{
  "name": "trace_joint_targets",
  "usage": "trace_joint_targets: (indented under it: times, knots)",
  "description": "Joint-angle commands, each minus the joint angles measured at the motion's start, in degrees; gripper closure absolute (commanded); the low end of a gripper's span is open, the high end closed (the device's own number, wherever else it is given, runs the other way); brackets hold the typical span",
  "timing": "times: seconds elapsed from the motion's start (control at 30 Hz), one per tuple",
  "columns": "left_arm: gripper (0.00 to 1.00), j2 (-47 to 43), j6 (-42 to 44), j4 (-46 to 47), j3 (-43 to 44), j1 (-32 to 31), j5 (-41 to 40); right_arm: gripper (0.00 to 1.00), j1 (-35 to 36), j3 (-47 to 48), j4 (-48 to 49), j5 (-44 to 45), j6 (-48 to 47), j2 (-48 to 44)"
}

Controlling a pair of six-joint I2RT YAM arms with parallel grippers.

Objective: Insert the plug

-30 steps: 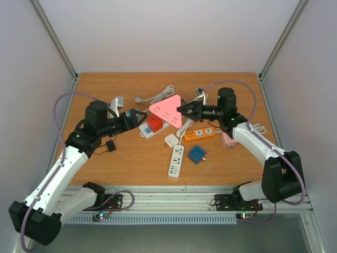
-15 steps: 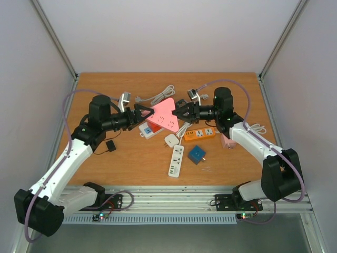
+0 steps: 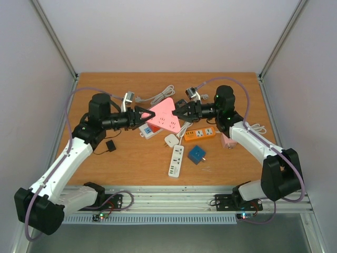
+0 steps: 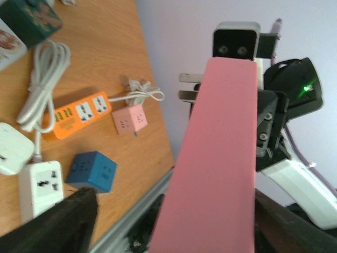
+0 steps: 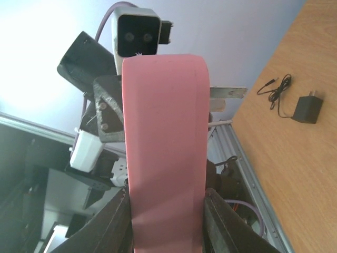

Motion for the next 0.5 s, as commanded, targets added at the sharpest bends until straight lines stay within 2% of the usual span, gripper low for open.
trace_joint_targets:
  times: [0.0, 0.13, 0.2, 0.3, 0.4, 0.47]
  knots:
    - [0.46, -0.42, 0.22, 1.90, 1.12, 0.33, 3.57, 0.90, 0.39, 1.69, 8.71, -4.31, 4.36, 0.18]
    - [0.81, -0.78, -1.06, 3.38, 0.34, 0.46, 2.90, 0.88, 0.43, 0.98, 11.15, -3.70, 6.71, 1.06]
    - [0.97, -0.77, -1.72, 4.30, -0.25, 0.47, 2.69, 0.81, 0.42, 0.79, 10.54, -2.90, 6.44, 1.44]
    - [1.00, -0.91, -1.70, 3.50, -0.62, 0.54, 0.39, 0.55, 0.41, 1.33, 3.22, -0.01, 0.99, 0.71]
    - [1.00, -2.02, 0.62, -2.01, 0.52, 0.96, -7.35, 0.29, 0.39, 3.43, -16.85, 6.87, -12.63, -2.08]
    - [0.99, -3.49, 1.66, -5.43, 0.61, 1.70, -14.77, 0.19, 0.32, 4.84, -28.56, 14.42, -20.78, -4.35]
